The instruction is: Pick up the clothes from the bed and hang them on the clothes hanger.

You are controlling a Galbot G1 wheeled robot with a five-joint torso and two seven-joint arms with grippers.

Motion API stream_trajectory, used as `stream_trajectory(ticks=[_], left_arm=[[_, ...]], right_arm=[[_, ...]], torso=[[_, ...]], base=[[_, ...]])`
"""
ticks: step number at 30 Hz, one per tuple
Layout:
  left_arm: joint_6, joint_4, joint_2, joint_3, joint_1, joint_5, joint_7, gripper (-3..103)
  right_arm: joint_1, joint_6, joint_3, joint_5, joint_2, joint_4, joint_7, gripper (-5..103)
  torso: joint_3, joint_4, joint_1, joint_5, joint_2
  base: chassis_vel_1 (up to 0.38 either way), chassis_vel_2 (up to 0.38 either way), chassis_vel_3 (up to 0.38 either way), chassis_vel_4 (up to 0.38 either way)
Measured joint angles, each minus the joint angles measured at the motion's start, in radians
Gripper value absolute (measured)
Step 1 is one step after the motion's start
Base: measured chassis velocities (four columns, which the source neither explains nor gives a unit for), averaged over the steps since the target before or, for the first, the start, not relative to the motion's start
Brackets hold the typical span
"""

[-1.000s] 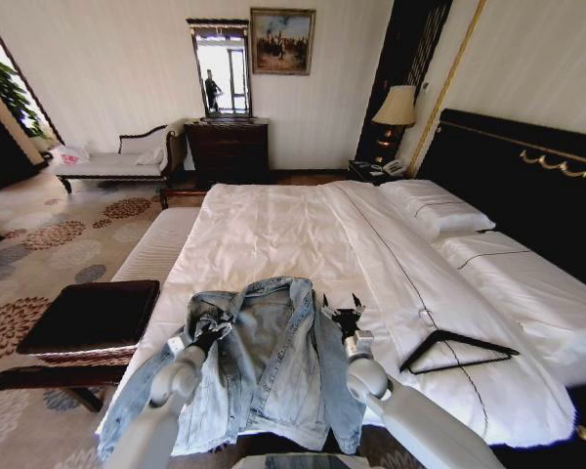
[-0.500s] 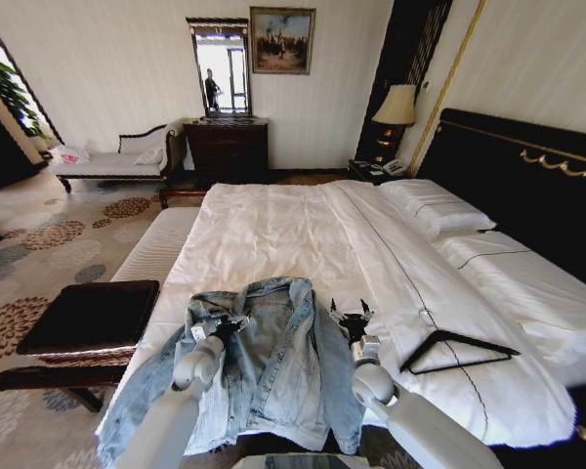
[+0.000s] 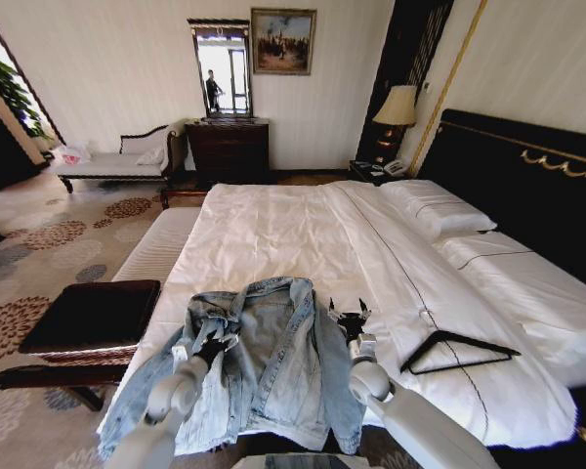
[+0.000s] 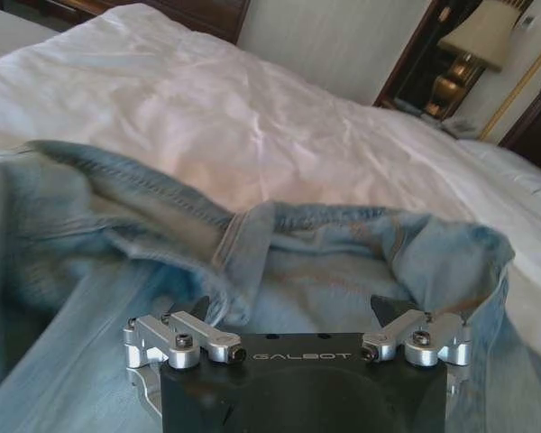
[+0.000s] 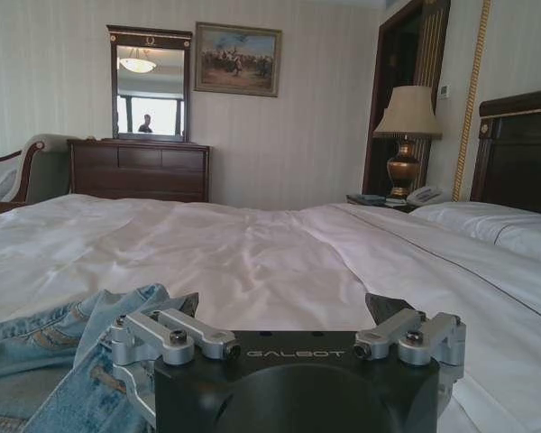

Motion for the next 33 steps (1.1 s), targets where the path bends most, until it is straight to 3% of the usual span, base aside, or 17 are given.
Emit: stream_trajectory(ticks=[2, 6, 10, 22, 31, 33], left_arm=[[-0.006, 0.03, -0.004, 0.014, -0.035, -0.008, 0.003, 100], [-0.025, 0.226, -0.02, 0.091, -0.218, -0.011, 0.016, 100], [-0.031, 0.302, -0.022, 0.101, -0.264, -0.024, 0.028, 100], [-0.028, 0.237, 0.004, 0.045, -0.152, -0.032, 0.045, 100], [-0.029, 0.35, -0.018, 0.039, -0.245, -0.034, 0.047, 101], [-0.029, 0.368, -0.015, 0.032, -0.258, -0.05, 0.047, 97]], right_arm=[[0.001, -0.001, -0.003, 0.0, 0.0, -0.002, 0.002, 100], [-0.001, -0.004, -0.009, 0.001, 0.0, -0.015, 0.009, 100], [-0.008, -0.005, -0.007, 0.001, -0.002, -0.015, 0.014, 100], [-0.007, -0.005, -0.006, -0.006, 0.015, -0.033, 0.014, 100], [-0.018, -0.005, -0.008, -0.007, 0.007, -0.026, 0.015, 100], [-0.027, -0.005, 0.0, -0.007, 0.0, -0.018, 0.017, 100]], torso=[[0.0, -0.0002, 0.0, 0.0, 0.0], [0.0, -0.0005, 0.0, 0.0, 0.0], [0.0, -0.0004, 0.0, 0.0, 0.0], [0.0, 0.0002, 0.0, 0.0001, 0.0], [0.0, -0.0004, 0.0, 0.0, 0.0], [0.0, -0.0003, 0.0, 0.0001, 0.0]], base=[[0.0, 0.0, 0.0, 0.0], [0.0, 0.0, 0.0, 0.0], [0.0, 0.0, 0.0, 0.0], [0.0, 0.0, 0.0, 0.0], [0.0, 0.0, 0.0, 0.0], [0.0, 0.0, 0.0, 0.0]])
